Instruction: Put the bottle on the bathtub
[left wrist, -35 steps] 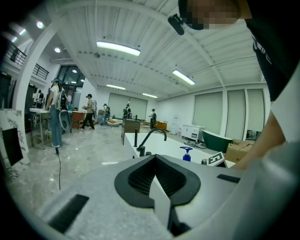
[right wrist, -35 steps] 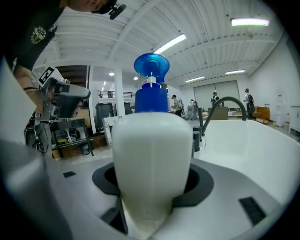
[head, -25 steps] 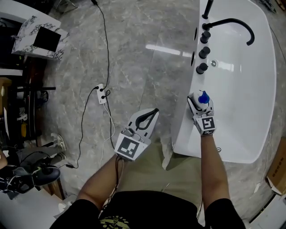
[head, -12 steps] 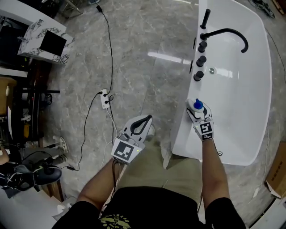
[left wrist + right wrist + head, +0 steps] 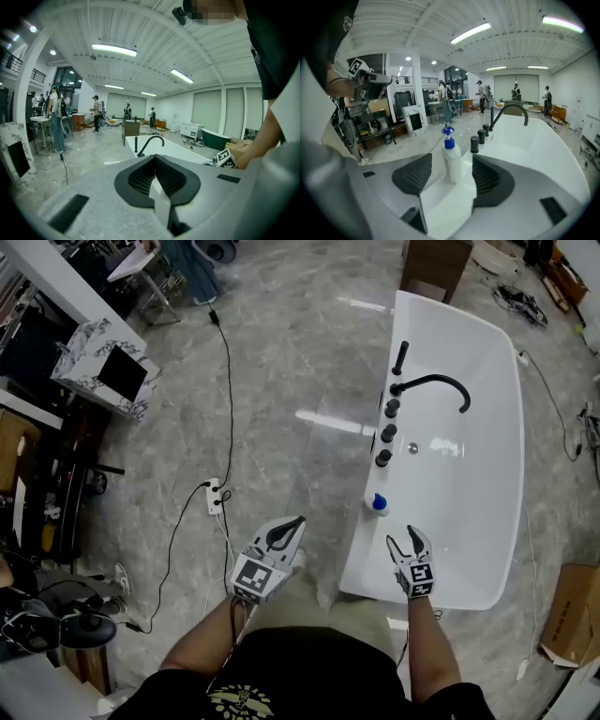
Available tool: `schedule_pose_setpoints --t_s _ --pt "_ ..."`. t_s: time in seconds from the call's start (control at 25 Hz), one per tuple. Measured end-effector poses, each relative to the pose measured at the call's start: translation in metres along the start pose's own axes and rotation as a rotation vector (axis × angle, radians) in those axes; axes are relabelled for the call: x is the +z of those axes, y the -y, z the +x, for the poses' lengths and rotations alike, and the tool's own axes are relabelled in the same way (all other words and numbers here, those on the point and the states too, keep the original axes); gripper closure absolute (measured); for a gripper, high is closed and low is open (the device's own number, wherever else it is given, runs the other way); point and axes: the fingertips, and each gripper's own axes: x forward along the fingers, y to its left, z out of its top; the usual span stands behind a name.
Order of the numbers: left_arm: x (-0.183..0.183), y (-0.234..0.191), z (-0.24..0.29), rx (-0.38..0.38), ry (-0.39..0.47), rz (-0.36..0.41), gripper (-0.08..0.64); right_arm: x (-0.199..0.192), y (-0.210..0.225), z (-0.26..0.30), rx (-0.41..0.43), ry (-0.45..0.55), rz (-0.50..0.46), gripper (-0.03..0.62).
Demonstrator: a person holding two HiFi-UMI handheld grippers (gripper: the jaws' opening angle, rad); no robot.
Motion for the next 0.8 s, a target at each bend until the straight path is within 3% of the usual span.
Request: schedule_pose_setpoints --t_s 0.04,0.12,0.24,0.44,0.6,0.8 --pt "0.012 0.0 0.001 -0.009 0.01 -0.002 0.549 0.018 -0.002 -0.016 -0.016 0.038 0.014 0.324" --pt "0.041 -0.003 0.004 -0.022 0.038 -0.005 0.549 0.064 -0.003 -0.049 -0.072 0.136 0.046 0.464" --pt "0.083 -0.004 0.008 -0.055 0.085 0.002 0.55 0.132 0.004 -0.105 -0.182 0.273 0.096 0.568" --pt "0.141 0.024 0.011 -0.17 0.144 0.034 0.55 0.199 -0.008 -0.179 -0.317 0.309 0.069 0.581" --pt "0.173 0.041 0.005 -0.296 0.2 0.072 0.549 0.235 -0.026 -0.218 -0.426 0.366 0.102 0.581" --pt "0.178 0.056 0.0 -0.421 0.201 0.09 0.549 0.248 -0.05 -0.25 -0.523 0.423 0.143 0.581"
